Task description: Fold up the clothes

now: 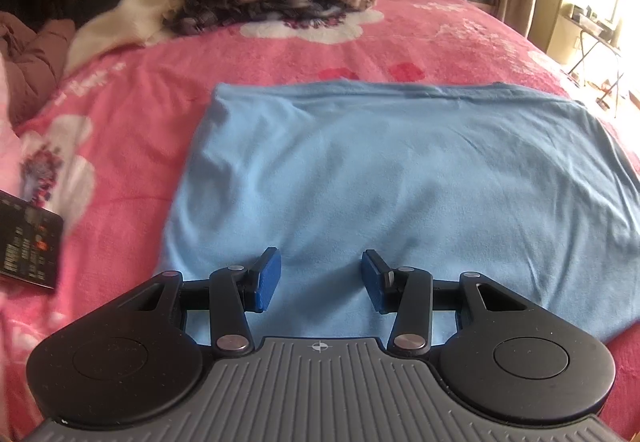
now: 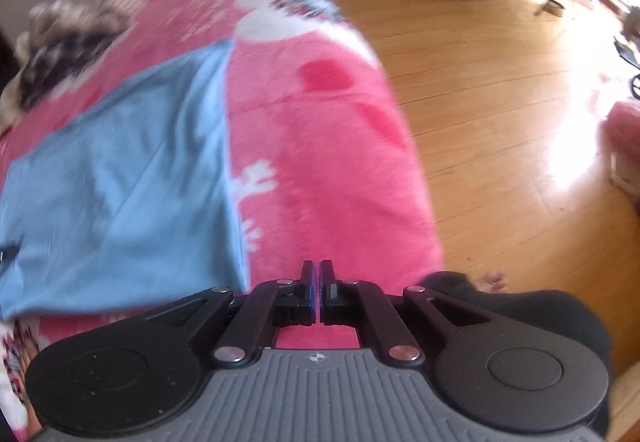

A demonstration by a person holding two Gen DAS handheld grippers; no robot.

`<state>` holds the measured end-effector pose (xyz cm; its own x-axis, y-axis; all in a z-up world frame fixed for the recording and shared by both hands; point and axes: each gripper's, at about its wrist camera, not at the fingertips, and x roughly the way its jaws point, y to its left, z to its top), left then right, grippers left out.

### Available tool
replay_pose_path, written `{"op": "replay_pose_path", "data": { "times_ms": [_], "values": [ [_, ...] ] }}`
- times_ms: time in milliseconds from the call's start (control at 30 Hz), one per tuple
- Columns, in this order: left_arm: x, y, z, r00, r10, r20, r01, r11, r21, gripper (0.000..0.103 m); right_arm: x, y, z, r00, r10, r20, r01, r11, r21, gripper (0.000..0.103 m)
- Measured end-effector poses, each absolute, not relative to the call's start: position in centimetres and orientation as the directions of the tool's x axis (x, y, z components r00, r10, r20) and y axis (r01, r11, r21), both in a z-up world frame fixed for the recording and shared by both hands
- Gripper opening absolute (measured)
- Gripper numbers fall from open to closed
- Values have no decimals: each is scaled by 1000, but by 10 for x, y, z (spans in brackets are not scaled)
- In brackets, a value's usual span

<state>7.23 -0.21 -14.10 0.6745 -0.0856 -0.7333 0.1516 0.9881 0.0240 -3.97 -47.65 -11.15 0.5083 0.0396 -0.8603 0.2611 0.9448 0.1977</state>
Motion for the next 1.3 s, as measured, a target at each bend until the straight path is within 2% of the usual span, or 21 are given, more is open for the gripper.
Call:
{"op": "replay_pose_path", "data": {
  "times_ms": [167,333,500,700,867,1067,1167,1300],
  "values": [
    [49,39,-113,712,-39,-702,50,999,-5,47,-48,-474,-84,604,76,-794,209,946,249,2],
    [32,72,-114,671,-2,-741,-46,998,-45,48,-26,-422,-81,598,237,-765,-5,956,293,2],
    [16,78,-126,633,15,-774,-74,996,-42,48,-14,-359,-85,539,343,-769,-234,938,255,2],
    [12,88,-131,613,3,-790,-105,991,-78,48,-18,-305,-88,469,402,-787,-449,875,180,3],
    [25,103,-134,589,-69,-805,-112,980,-166,48,-15,-296,-89,442,423,-791,-465,862,200,8],
    [19,115,-134,583,-105,-806,-124,969,-215,48,-8,-302,-87,450,420,-788,-426,877,224,9],
    [7,114,-131,592,-127,-796,-74,975,-210,48,8,-298,-80,453,461,-763,-416,866,276,9],
    [-3,104,-132,593,-123,-796,21,990,-138,48,51,-269,-64,451,532,-717,-455,828,328,9]
  ]
}}
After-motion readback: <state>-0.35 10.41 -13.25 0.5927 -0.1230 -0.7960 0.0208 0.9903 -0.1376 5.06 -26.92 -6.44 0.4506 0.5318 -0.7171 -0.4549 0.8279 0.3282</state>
